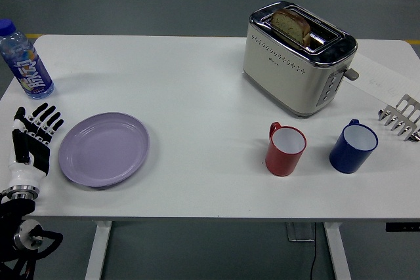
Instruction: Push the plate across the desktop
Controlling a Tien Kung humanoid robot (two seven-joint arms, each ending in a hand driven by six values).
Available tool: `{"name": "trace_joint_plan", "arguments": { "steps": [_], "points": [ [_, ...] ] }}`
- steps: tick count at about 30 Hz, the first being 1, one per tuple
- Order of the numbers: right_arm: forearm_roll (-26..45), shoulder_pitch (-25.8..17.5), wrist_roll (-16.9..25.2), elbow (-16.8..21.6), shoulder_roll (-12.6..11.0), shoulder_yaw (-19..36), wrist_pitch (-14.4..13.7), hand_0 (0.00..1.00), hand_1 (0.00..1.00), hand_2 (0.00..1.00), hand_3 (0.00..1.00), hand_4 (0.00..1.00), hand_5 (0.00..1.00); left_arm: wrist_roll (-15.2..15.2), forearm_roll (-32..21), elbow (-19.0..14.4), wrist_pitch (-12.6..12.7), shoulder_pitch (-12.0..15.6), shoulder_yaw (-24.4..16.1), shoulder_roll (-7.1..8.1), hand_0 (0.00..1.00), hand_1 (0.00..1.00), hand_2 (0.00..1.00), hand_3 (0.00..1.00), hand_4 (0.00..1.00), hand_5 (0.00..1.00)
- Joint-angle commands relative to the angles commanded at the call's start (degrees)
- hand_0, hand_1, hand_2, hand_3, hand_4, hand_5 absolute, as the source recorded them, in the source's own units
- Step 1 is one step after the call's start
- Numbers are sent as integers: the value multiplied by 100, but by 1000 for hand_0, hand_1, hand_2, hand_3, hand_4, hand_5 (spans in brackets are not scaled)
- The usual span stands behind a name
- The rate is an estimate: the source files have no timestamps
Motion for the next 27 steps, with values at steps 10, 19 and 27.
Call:
{"name": "trace_joint_plan", "arguments": {
  "steps": [10, 19, 27],
  "points": [
    [-24, -8, -14, 0, 4, 18, 5, 636, 606, 665, 607, 179, 117, -129, -138, 12, 163, 45, 346, 0, 746, 777, 746, 663, 642, 998],
    [-12, -32, -19, 0, 4, 6, 6, 636, 606, 665, 607, 180, 117, -289, -324, 18, 309, 83, 664, 0, 770, 816, 795, 668, 646, 998],
    [-51, -65, -33, 0, 9, 19, 12, 636, 605, 665, 607, 180, 116, -396, -462, -32, 419, 136, 906, 0, 798, 835, 836, 681, 646, 998]
  ]
}}
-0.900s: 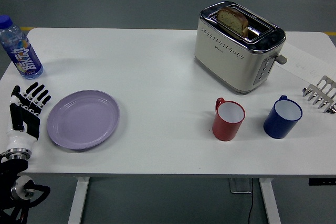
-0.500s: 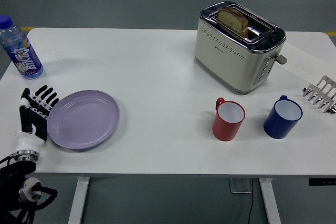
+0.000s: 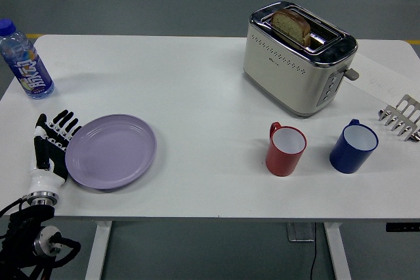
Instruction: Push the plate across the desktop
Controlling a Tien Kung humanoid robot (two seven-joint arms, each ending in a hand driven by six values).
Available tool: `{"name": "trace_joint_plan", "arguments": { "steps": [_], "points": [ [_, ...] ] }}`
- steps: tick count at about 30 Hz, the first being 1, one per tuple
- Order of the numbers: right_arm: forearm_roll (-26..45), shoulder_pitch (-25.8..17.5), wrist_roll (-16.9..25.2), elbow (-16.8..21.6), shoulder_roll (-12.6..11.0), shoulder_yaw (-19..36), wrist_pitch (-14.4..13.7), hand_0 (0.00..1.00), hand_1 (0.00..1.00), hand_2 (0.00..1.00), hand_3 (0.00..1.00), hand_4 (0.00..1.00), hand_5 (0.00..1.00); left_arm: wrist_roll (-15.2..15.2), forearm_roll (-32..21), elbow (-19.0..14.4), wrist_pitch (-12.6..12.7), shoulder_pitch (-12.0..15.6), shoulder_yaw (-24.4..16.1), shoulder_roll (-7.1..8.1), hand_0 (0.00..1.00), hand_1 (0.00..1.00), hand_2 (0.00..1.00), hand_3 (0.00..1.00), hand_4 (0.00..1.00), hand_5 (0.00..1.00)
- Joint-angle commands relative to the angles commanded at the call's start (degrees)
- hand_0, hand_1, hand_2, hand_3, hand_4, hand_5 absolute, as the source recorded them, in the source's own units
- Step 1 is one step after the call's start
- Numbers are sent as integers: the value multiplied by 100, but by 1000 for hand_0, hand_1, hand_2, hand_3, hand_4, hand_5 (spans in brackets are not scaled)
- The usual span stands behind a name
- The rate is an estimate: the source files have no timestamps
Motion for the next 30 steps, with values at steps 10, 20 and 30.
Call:
{"name": "trace_joint_plan", "arguments": {
  "steps": [10, 20, 30],
  "points": [
    [-23, -24, -5, 0, 1, 9, -1, 636, 606, 664, 607, 180, 116, -201, -268, -179, 285, 56, 431, 0, 810, 845, 860, 725, 645, 998],
    [20, -15, 15, 0, -2, -24, -2, 636, 606, 665, 607, 180, 115, -379, -556, -268, 564, 69, 942, 0, 810, 848, 870, 741, 644, 998],
    [30, 5, 28, 0, -8, -33, 1, 636, 606, 665, 607, 180, 115, -488, -709, -334, 713, 27, 1314, 0, 815, 851, 872, 745, 636, 998]
  ]
}}
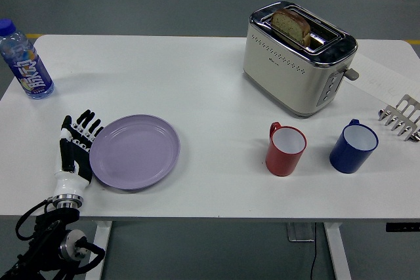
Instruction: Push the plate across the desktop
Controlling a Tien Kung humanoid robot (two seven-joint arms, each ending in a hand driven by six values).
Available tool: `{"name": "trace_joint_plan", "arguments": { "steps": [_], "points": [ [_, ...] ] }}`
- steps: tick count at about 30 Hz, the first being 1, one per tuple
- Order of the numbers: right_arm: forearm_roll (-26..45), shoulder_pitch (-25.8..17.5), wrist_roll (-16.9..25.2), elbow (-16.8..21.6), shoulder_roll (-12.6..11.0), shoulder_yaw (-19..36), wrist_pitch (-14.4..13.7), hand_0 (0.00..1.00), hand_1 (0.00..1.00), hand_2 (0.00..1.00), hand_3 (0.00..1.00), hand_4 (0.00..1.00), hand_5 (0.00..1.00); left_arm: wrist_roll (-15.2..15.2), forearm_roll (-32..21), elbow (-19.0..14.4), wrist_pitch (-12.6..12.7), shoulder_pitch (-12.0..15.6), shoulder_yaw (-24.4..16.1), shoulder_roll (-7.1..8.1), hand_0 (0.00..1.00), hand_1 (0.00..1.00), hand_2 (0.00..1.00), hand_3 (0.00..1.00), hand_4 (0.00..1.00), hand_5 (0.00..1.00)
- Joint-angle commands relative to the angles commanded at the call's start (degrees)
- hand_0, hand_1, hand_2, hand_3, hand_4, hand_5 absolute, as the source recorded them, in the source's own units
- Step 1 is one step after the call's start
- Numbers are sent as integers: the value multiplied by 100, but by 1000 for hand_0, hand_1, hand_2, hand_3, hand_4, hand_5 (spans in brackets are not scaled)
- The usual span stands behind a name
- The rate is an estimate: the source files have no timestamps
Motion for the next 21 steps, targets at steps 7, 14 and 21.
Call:
{"name": "trace_joint_plan", "arguments": {
  "steps": [7, 14, 21],
  "points": [
    [19, 19, 5, 0, -2, -14, 0, 636, 606, 665, 607, 180, 116, -63, -89, -60, 92, -55, 263, 0, 817, 853, 877, 746, 636, 998],
    [15, 29, 5, 0, -4, -14, 4, 636, 606, 666, 607, 180, 116, -137, -172, -55, 188, -111, 551, 0, 826, 862, 888, 756, 636, 998],
    [28, 34, 12, 0, -10, -27, 4, 636, 606, 666, 607, 180, 116, -217, -263, -58, 289, -180, 761, 0, 827, 862, 891, 766, 627, 998]
  ]
}}
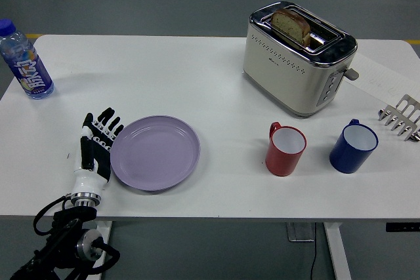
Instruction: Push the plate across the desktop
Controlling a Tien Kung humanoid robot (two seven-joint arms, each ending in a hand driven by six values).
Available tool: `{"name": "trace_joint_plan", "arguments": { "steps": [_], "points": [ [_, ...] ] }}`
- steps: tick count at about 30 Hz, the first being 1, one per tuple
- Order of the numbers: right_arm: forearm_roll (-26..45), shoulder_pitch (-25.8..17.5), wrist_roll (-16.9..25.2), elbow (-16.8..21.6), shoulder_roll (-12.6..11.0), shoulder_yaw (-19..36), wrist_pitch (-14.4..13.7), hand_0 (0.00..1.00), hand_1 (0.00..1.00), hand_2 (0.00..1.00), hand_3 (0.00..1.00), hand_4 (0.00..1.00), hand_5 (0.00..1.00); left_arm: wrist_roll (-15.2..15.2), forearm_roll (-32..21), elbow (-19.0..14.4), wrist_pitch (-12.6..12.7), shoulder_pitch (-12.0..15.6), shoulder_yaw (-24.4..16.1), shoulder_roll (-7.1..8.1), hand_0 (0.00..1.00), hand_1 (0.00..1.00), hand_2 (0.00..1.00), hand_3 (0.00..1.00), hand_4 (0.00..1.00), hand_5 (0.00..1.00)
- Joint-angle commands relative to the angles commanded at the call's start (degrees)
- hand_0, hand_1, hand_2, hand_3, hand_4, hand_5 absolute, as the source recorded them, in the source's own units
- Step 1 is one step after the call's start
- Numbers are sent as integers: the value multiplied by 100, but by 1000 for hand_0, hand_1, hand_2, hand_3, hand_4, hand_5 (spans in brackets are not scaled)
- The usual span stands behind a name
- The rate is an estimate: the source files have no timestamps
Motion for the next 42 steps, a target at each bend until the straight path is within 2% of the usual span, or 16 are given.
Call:
{"name": "trace_joint_plan", "arguments": {
  "steps": [15, 26, 35, 42],
  "points": [
    [-15, 23, 3, 0, -3, 5, 4, 636, 606, 666, 607, 181, 116, -129, -205, 3, 181, -116, 498, 0, 827, 864, 893, 768, 621, 998],
    [-17, -5, -1, 0, -5, 2, 5, 636, 606, 666, 607, 181, 115, -265, -340, -35, 424, -163, 808, 0, 831, 868, 898, 772, 618, 998],
    [-34, -28, -15, 0, -2, 11, 9, 636, 605, 665, 607, 181, 115, -307, -393, -22, 478, -236, 934, 0, 834, 868, 900, 775, 613, 998],
    [-49, -55, -24, 0, 3, 14, 10, 636, 605, 666, 607, 182, 115, -381, -494, -6, 503, -305, 1188, 0, 833, 867, 896, 769, 612, 998]
  ]
}}
